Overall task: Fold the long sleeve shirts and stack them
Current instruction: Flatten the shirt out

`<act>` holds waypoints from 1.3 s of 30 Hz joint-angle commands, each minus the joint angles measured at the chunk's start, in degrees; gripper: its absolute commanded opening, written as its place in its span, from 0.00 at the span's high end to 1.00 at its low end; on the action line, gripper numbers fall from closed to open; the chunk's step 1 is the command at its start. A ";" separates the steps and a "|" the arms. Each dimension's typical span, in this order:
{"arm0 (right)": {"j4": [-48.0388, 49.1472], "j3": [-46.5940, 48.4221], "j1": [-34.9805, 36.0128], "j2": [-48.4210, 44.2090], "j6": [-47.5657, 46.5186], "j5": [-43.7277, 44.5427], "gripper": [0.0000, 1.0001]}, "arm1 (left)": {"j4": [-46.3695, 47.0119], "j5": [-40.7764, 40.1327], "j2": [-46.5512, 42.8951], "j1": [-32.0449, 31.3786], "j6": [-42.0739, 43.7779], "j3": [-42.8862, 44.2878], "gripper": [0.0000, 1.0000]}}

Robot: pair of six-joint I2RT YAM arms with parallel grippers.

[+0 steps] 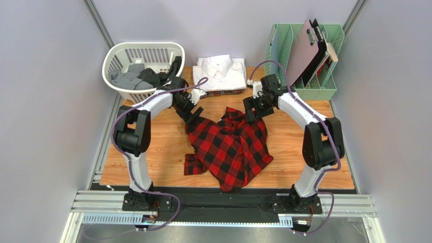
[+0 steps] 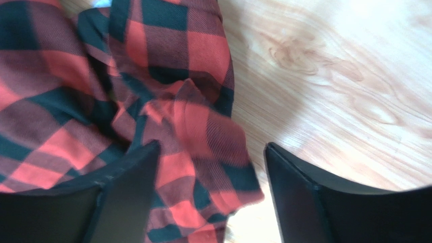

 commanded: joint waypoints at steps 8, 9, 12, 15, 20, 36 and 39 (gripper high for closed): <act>-4.63 -0.78 -2.90 -2.49 -1.74 -1.34 0.99 | -11.86 6.34 -0.36 1.67 0.63 8.11 1.00; -5.85 -0.95 -3.69 -3.29 -1.83 -0.89 1.00 | -11.59 6.08 -1.96 2.47 0.28 8.89 1.00; -7.18 -1.65 -7.12 -6.37 -2.36 1.65 1.00 | -11.85 3.98 -6.54 5.72 -1.13 12.31 1.00; -8.67 -2.89 -10.90 -8.92 -3.06 2.19 1.00 | -12.38 -0.84 -9.70 8.44 -1.92 13.64 1.00; -9.12 -7.45 -13.02 -13.14 -3.76 1.93 1.00 | -10.10 -9.38 -13.75 10.38 -1.14 8.91 1.00; -10.47 -17.64 -1.79 -30.98 -13.70 -6.69 0.23 | -23.45 15.11 -35.55 10.21 20.40 -19.30 0.11; -4.03 -21.69 9.37 -31.52 -13.26 -4.33 0.23 | -24.07 19.50 -36.42 10.91 22.93 -20.89 0.12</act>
